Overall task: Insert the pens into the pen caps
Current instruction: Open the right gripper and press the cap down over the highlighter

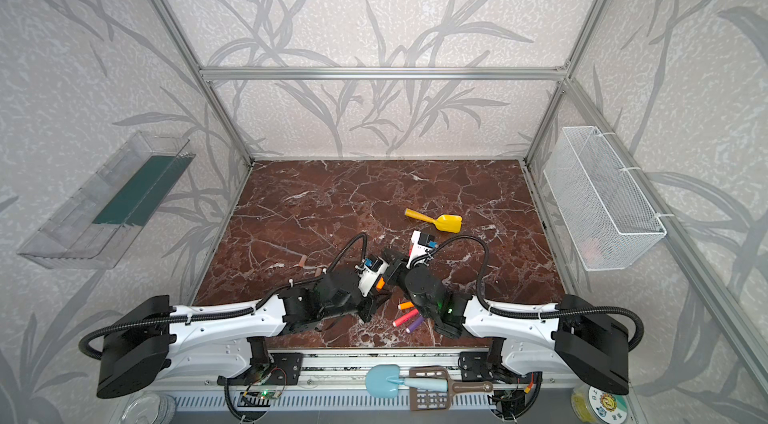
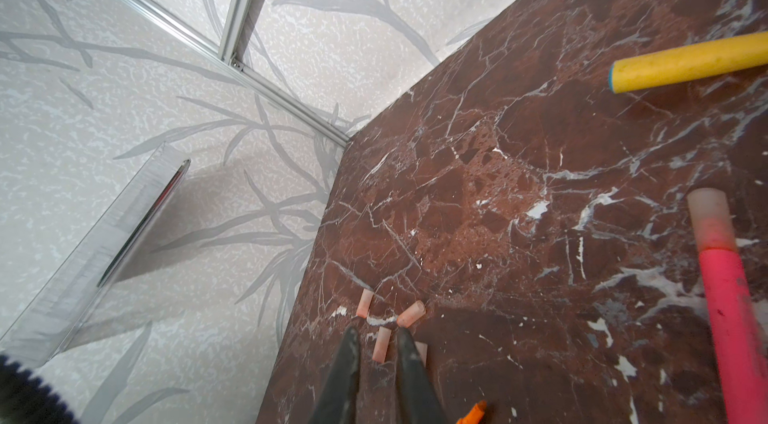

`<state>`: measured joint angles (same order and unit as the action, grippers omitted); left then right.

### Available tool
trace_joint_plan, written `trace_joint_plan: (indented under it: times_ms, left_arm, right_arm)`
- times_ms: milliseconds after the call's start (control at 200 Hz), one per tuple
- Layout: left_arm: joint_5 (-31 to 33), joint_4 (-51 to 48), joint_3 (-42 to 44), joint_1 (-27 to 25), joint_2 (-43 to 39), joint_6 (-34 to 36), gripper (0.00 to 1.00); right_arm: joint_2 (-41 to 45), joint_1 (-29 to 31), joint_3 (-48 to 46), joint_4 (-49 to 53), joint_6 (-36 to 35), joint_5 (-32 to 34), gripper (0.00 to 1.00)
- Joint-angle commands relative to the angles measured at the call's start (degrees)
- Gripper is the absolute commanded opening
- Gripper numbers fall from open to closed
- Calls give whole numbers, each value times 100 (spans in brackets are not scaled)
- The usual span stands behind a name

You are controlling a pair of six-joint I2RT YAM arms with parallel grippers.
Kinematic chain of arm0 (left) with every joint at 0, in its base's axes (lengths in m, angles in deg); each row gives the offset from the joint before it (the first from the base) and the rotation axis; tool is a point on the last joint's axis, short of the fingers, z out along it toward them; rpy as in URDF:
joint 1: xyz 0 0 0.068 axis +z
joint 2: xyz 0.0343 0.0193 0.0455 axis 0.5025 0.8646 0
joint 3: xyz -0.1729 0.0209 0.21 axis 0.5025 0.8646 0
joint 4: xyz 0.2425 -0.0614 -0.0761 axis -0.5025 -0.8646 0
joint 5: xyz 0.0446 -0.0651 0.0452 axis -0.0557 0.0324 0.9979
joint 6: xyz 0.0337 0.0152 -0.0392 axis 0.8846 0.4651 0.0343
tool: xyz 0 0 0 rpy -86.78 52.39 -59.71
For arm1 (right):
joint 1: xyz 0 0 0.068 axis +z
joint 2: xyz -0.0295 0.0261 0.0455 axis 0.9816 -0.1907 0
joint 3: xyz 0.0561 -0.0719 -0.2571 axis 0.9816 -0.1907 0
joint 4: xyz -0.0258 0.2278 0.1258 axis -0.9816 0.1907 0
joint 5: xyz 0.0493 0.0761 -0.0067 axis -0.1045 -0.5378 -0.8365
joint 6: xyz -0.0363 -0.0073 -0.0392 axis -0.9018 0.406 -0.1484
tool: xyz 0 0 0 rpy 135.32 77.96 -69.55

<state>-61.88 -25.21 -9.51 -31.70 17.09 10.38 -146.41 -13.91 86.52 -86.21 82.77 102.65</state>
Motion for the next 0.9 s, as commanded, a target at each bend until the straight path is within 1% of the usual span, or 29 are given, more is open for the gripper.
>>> trace_joint_plan:
  times_ms: [0,40,85,185,235,300,320,385,565,715,810,895]
  left_arm:
    - [828,1735,-300,837,-196,-433,0]
    - [487,1870,-213,1033,-269,-593,0]
    - [261,1900,-171,1168,-346,-658,0]
    - [61,1788,-189,1244,-440,-630,0]
    - [75,1772,-180,1256,-449,-631,0]
    - [166,1691,-205,1247,-437,-548,0]
    - [206,1650,-211,1247,-425,-533,0]
    - [243,1675,-194,1239,-398,-488,0]
    - [390,1622,-97,1214,-488,-349,0]
    - [324,1457,-131,1140,-526,-154,0]
    - [103,1579,-104,953,-512,80,0]
    - [50,1537,-133,733,-493,234,0]
  right_arm:
    - [-246,955,-230,206,-326,-1720,0]
    - [-279,987,-368,-191,-438,-1733,0]
    - [-310,1004,-424,-419,-517,-1788,0]
    - [-440,1063,-442,-844,-585,-1942,0]
    - [-502,1069,-408,-842,-520,-1979,0]
    - [-551,1067,-263,-624,-381,-1982,0]
    - [-554,1067,-211,-375,-351,-1991,0]
    - [-539,1067,-106,-83,-285,-1917,0]
    - [-75,1069,-38,871,-179,-1107,0]
    - [376,1071,20,1423,-391,-637,0]
    - [572,1040,80,1670,-537,-507,13]
    - [664,992,139,1786,-643,-530,19]
